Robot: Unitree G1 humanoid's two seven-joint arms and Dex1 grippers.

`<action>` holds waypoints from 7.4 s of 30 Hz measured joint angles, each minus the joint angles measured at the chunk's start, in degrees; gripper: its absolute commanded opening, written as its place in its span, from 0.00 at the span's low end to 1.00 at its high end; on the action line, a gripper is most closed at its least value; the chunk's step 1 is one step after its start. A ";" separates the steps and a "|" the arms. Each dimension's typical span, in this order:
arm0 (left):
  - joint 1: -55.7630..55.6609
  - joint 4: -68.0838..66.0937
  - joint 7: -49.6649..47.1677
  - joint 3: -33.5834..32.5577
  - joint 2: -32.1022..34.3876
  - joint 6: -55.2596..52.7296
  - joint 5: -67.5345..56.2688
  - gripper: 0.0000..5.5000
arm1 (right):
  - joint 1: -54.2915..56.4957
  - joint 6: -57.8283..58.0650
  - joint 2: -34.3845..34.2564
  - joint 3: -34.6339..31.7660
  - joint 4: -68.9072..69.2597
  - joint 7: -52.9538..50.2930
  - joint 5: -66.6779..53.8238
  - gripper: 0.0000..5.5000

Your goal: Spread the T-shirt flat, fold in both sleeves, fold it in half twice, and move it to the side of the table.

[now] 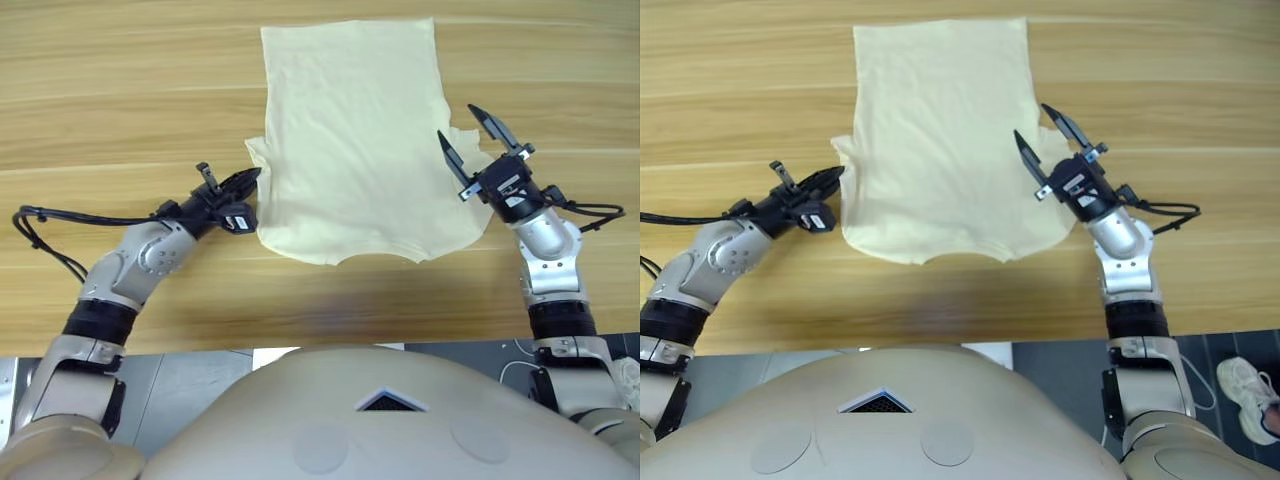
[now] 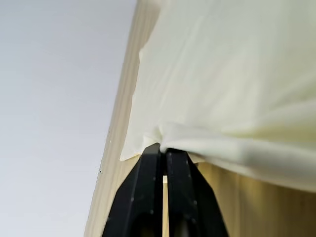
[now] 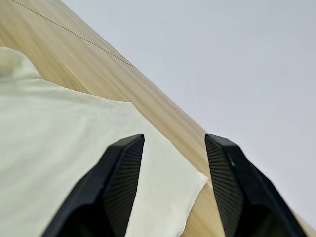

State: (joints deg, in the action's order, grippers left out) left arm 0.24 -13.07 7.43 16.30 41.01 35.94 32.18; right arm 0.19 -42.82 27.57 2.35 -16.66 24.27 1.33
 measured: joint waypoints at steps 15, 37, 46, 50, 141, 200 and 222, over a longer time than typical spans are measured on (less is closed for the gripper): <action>-7.56 -5.09 -1.30 3.80 -4.11 3.78 5.98 0.00 | -0.09 -0.46 -1.49 0.34 -1.25 -0.06 0.04 0.42; -17.76 -17.23 -4.43 10.67 -11.08 7.72 8.97 0.17 | -0.18 -0.97 -2.27 1.12 -1.66 0.12 0.04 0.42; -17.58 -19.18 -1.64 12.31 -11.93 8.88 4.94 0.41 | -0.17 -0.92 -2.26 1.13 -1.57 0.23 0.03 0.42; -14.61 -17.08 -1.86 11.27 -12.30 9.34 1.96 0.41 | -0.62 -0.81 -1.27 0.12 0.43 0.06 0.62 0.42; 0.84 1.24 -1.71 -4.24 -11.79 9.04 -6.45 0.42 | 5.34 1.23 20.20 11.33 -14.09 -29.28 31.51 0.00; 7.18 3.61 18.31 -1.15 5.11 8.14 -10.11 0.62 | -12.23 0.59 28.18 4.72 -0.85 -10.23 24.25 0.44; 3.70 5.16 23.07 9.22 2.42 8.52 -12.60 0.62 | -7.27 -0.88 25.33 10.87 1.08 -5.52 23.08 0.44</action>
State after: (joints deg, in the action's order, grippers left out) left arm 3.93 -7.91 30.50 25.52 43.43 44.46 19.58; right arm -7.07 -43.70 52.90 13.23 -15.57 18.75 24.41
